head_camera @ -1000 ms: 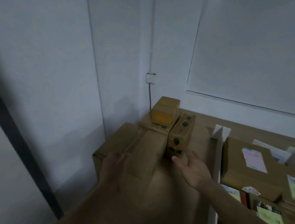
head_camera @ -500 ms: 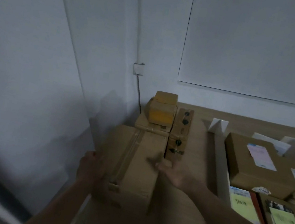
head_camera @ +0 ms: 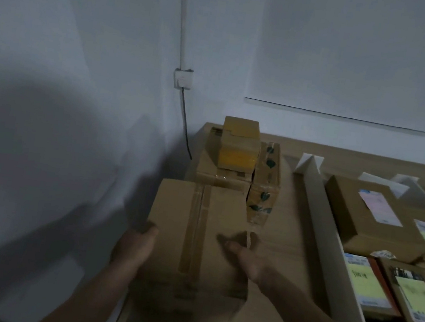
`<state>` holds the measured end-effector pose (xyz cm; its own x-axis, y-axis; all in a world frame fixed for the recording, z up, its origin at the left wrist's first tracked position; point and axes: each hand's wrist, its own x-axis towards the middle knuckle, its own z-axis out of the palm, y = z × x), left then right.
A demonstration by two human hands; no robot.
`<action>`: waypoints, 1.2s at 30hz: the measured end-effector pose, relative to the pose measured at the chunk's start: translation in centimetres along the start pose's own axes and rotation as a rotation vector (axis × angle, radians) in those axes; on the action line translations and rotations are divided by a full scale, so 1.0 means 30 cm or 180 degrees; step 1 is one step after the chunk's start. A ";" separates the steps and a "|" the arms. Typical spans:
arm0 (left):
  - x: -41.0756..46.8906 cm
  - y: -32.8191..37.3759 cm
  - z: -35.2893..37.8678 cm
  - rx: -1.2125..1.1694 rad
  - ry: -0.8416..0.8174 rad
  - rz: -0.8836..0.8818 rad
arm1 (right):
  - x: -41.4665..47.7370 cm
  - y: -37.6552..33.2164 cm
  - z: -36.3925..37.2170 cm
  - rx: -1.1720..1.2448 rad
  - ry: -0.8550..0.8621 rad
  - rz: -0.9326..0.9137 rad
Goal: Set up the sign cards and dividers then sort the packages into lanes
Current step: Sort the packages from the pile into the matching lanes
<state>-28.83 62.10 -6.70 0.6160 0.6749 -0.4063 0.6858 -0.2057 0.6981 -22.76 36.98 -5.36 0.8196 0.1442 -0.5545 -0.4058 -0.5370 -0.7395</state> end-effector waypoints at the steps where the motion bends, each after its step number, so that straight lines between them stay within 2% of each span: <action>1: 0.009 -0.009 -0.002 -0.0065 0.0023 -0.0073 | 0.010 0.010 -0.002 0.0050 0.0102 0.0040; 3: 0.024 -0.030 -0.004 -0.0194 0.0012 -0.0283 | 0.016 0.025 -0.018 0.0091 0.0321 0.0066; 6: 0.012 -0.065 0.003 -0.0667 -0.0056 -0.0432 | -0.024 0.033 -0.048 -0.0052 0.0372 0.0258; 10: -0.076 -0.060 0.016 -0.1318 -0.0550 -0.0440 | -0.024 0.089 -0.088 -0.0092 0.0387 0.0377; 16: -0.252 0.008 0.000 -0.1202 -0.1300 -0.0395 | -0.035 0.143 -0.140 0.0212 0.0300 0.0426; 18: -0.277 0.018 0.007 -0.1223 -0.1373 -0.0321 | -0.035 0.158 -0.143 0.0349 0.0234 0.0353; 20: -0.276 0.021 0.014 -0.1177 -0.1157 -0.0110 | -0.045 0.162 -0.145 0.0427 0.0212 0.0268; 23: -0.258 0.025 0.018 -0.0969 -0.0408 0.0162 | -0.055 0.162 -0.132 0.0296 -0.0064 0.0207; 24: -0.256 0.034 0.012 -0.0893 -0.0301 0.0174 | -0.060 0.160 -0.129 0.0239 -0.0181 0.0199; 31: -0.259 0.091 -0.018 -0.0841 -0.0255 0.0182 | -0.174 0.041 -0.142 0.0527 -0.0728 0.0329; 36: -0.282 0.113 0.017 -0.0791 -0.0342 0.0362 | -0.161 0.020 -0.193 0.0828 -0.0794 0.0331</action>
<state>-31.51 55.32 -1.19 0.7300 0.5759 -0.3680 0.5022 -0.0869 0.8604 -24.63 31.15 -0.93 0.6579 0.3154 -0.6839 -0.5971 -0.3349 -0.7289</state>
